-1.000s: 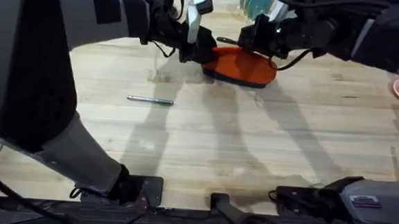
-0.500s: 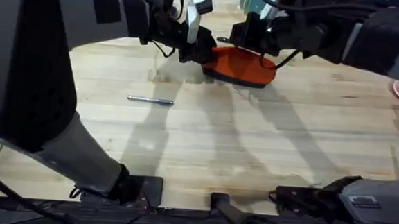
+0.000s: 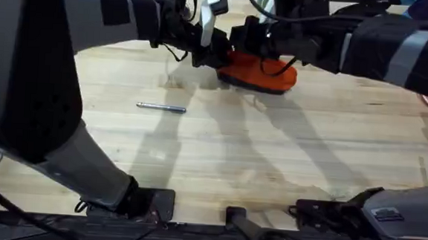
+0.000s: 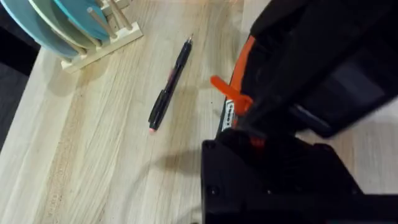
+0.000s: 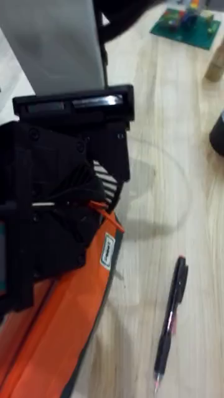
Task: Unzip the bag, pick up the pens from the table one at a time and place them inside, then zip the bag closed.
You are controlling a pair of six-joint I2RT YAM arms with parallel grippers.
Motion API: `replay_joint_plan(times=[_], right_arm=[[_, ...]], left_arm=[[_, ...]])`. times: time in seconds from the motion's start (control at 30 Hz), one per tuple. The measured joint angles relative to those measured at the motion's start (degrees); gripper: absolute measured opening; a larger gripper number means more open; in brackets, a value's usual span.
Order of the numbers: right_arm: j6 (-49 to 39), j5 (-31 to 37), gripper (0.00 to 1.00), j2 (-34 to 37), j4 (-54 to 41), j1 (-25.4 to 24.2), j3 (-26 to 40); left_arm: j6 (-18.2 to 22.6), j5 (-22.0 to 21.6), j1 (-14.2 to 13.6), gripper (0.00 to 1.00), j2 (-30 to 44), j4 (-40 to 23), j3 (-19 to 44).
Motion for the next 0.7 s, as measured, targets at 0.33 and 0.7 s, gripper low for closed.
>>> replay_joint_plan(times=[0.33, 0.7], right_arm=[[0.7, 0.3, 0.033, 0.5, 1.0, 1.4, 0.0], [0.8, -0.7, 0.156, 0.4, -0.4, 0.4, 0.0]], left_arm=[[0.0, 0.0, 0.0, 0.042, 0.0, 0.0, 0.0], [0.0, 0.0, 0.0, 0.042, 0.0, 0.0, 0.0]])
